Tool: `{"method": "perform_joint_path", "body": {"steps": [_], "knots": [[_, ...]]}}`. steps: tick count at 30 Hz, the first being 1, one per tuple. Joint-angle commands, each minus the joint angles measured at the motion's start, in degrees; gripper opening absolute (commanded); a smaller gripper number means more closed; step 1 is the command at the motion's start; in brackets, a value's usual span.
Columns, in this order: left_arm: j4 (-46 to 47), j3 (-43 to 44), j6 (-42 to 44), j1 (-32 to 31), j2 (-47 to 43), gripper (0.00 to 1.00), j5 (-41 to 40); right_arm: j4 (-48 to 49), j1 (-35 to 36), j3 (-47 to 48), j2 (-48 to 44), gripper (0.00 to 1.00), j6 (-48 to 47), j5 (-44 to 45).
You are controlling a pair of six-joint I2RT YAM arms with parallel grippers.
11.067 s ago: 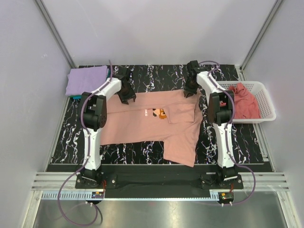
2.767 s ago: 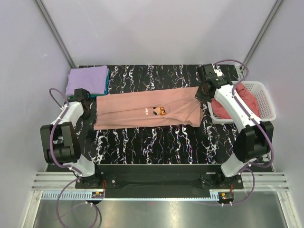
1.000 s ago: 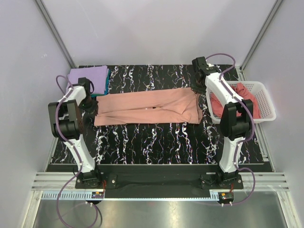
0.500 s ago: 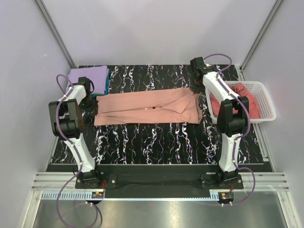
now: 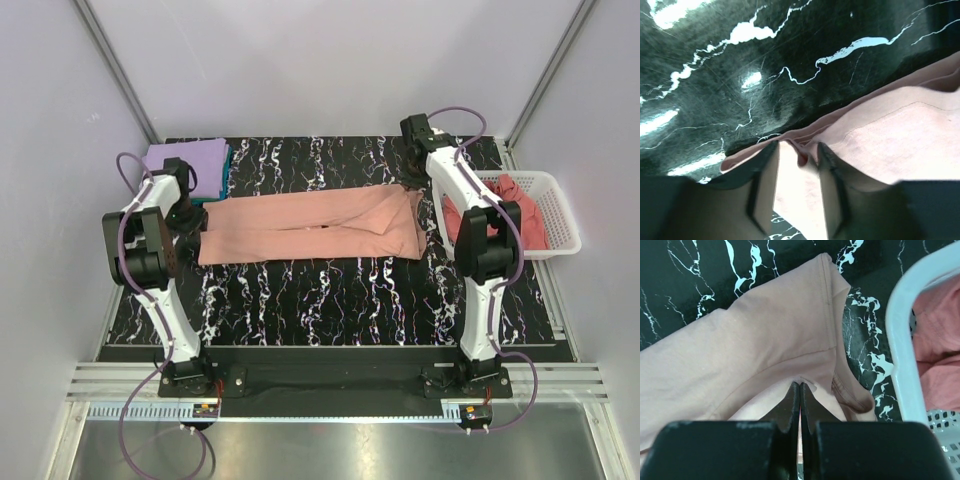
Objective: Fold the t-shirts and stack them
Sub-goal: Fold the tshirt
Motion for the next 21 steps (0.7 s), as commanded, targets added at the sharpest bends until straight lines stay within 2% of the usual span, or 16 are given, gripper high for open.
{"method": "perform_joint_path", "body": {"steps": [1,6,7,10,12,16,21], "knots": [[-2.0,3.6,0.1,0.3,-2.9,0.46,-3.1,0.9,-0.6,2.6,2.2,0.00,-1.1,-2.2],[-3.0,3.8,2.0,-0.4,-5.2,0.52,-5.6,-0.7,-0.6,4.1,4.1,0.04,0.1,-2.4],[-3.9,3.5,2.2,-0.6,-5.2,0.52,-5.9,-1.2,-0.5,4.5,4.9,0.08,0.0,-2.5],[-2.9,1.3,3.0,-0.7,-6.0,0.52,-6.4,-3.5,-0.6,8.3,6.7,0.32,-1.1,-3.0],[-0.1,-1.2,4.1,-0.8,-8.0,0.50,-3.9,-6.8,-0.6,12.6,7.7,0.41,-2.1,-4.5],[4.7,-7.0,4.5,-1.1,-11.0,0.50,1.5,-10.3,-0.3,13.5,6.2,0.46,-0.5,-8.2],[8.5,-15.4,5.2,-1.4,-13.2,0.49,6.8,-6.8,1.5,0.3,-0.7,0.46,2.8,-12.5]]}}
